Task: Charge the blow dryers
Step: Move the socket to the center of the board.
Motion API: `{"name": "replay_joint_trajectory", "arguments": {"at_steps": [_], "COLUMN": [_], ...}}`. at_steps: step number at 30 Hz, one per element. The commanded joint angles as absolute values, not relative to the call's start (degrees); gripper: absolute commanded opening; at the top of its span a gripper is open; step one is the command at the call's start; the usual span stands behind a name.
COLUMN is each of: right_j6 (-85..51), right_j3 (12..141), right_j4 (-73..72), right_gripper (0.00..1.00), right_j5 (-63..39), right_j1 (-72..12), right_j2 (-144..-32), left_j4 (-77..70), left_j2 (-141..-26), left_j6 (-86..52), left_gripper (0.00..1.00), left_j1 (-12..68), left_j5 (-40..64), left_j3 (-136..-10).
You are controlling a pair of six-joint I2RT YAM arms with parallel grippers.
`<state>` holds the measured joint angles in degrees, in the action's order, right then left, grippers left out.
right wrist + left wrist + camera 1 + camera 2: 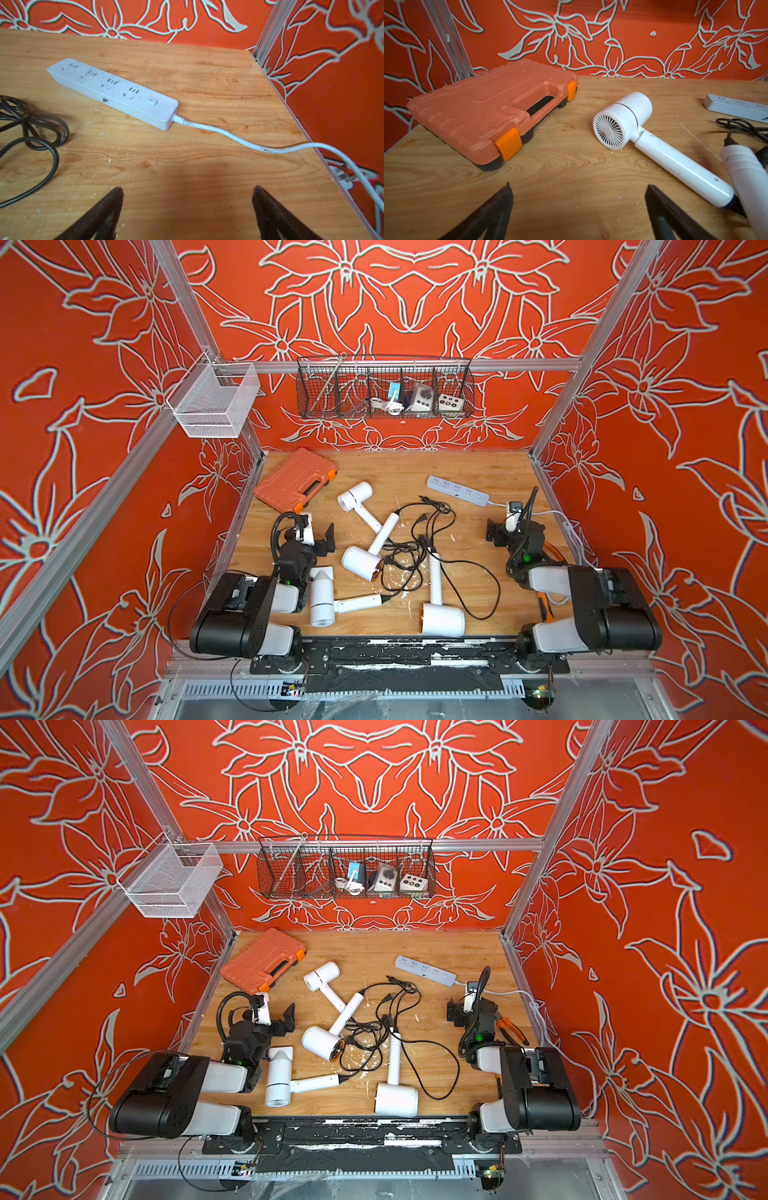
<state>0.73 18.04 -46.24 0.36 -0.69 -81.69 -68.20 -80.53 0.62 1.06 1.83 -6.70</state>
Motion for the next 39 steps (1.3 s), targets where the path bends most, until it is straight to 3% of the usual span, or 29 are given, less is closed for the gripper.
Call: {"name": "replay_joint_trajectory", "arguments": {"at_steps": [1,20,28,32,35,39], "right_j6": [1.58,1.22,1.66,4.59,8.14,4.8], "right_j3": [18.61,18.72,18.48,18.8,24.28,30.77], "right_j4": [-46.8,-46.85,-46.93,-43.3,-29.61,-18.71], "right_gripper": [0.98,0.98,0.98,0.98,0.98,0.98], "right_j5": [-0.17,0.0,-0.12,4.09,8.24,11.64], "right_j1": [-1.03,-0.97,-1.05,-4.73,-9.82,-13.49], "right_j2": [-81.6,-81.83,-81.52,-77.25,-72.15,-69.46], "left_j4": [-69.31,-71.72,-70.88,-64.03,-54.75,-37.78], "left_j2": [-80.52,-80.35,-79.34,-70.46,-61.1,-48.03], "left_j6": [0.62,-0.18,-1.29,-3.43,-3.89,-23.95], "left_gripper": [0.99,0.99,0.99,0.99,0.99,0.99], "left_j1": [-0.31,-2.78,-2.27,-1.94,0.27,1.21], "left_j5": [4.69,9.67,4.67,-1.78,-4.56,-17.5], "left_j3": [-6.93,-5.54,-5.68,-5.38,-8.2,-13.35]}}
